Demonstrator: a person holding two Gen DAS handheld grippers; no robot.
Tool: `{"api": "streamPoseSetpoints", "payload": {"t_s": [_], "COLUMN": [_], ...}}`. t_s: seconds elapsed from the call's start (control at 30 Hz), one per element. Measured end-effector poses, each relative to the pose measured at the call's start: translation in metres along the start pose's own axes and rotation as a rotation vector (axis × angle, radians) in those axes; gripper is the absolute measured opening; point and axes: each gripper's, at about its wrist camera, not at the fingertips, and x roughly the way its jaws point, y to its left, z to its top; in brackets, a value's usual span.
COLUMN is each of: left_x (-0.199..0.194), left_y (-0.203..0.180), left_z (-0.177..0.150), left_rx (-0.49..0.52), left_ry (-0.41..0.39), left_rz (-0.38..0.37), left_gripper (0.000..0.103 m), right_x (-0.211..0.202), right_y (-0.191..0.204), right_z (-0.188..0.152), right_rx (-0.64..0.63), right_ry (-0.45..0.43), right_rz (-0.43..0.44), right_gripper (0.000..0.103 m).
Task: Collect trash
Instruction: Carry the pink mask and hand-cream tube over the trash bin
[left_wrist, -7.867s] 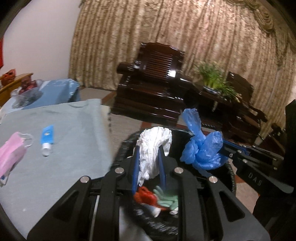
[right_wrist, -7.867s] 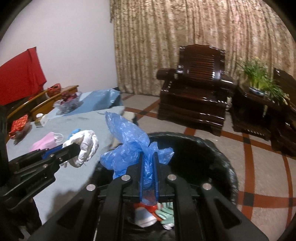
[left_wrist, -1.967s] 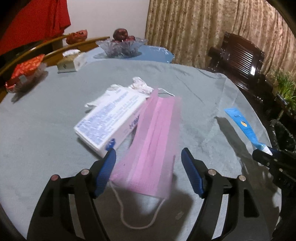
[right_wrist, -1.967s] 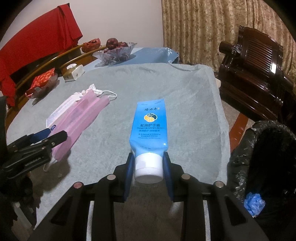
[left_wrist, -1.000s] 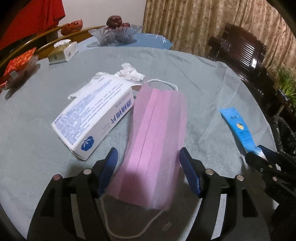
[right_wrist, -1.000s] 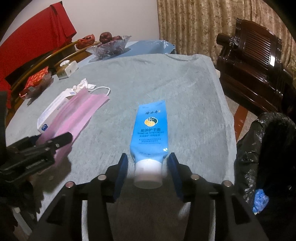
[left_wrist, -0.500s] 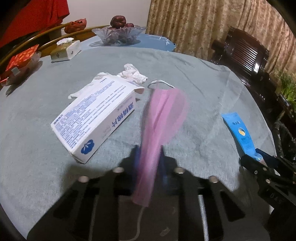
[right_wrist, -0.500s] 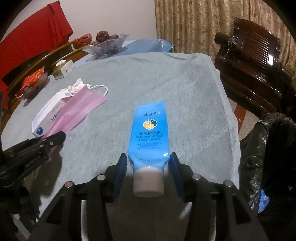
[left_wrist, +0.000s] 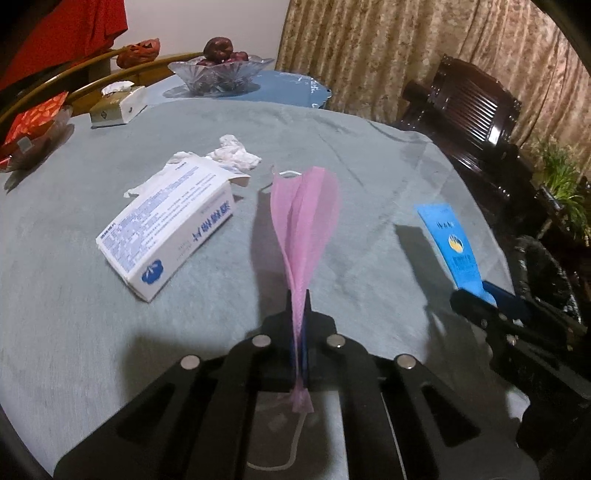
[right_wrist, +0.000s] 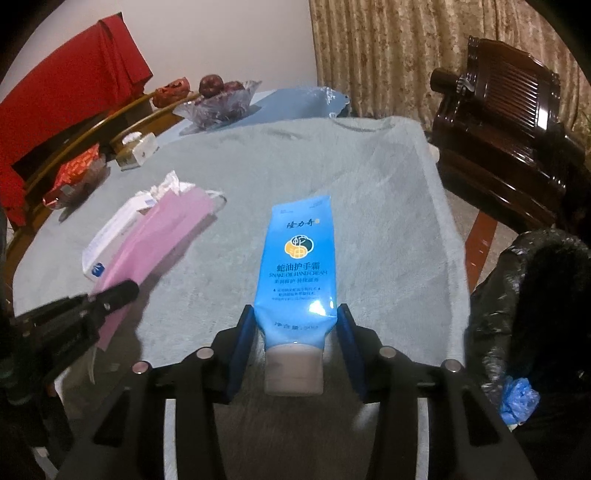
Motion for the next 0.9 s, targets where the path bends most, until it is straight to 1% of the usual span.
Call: {"api": "streamPoseSetpoints", "payload": {"t_s": [0.17,0.23,0.5,0.7,0.9], "left_x": [-0.017,-0.021,-0.039,-0.045,-0.049], "left_y": [-0.015,-0.022,-0.053,-0.086,-0.138], "left_z": [-0.004,-0.004,0.004,0.008,0.006], "left_rx": [0.026,0.037,0.071,0.103,0.157], "left_ry": [-0.039,-0.05,-0.094,-0.109,-0.115], "left_rz": [0.009,0.0,-0.042,-0.093,-0.17], "left_gripper": [0.001,0.001,0.001,0.001,0.001], "right_x": [-0.016,-0.022,-0.06,-0.088,-0.128], "right_y": [-0.006,-0.009,-0.025,-0.049,-0.091], "right_z": [0.007,0.008,0.008,0.006,-0.005], "right_rx": [0.007,0.018,0.028,0.063,0.107], "right_ry": [-0.022,-0.03,-0.088,-0.132,-0.173], "right_rz": [0.013,0.024,0.015,0.0,-0.056], "right_gripper": [0.044,0.044,0.044,0.044,0.044]}}
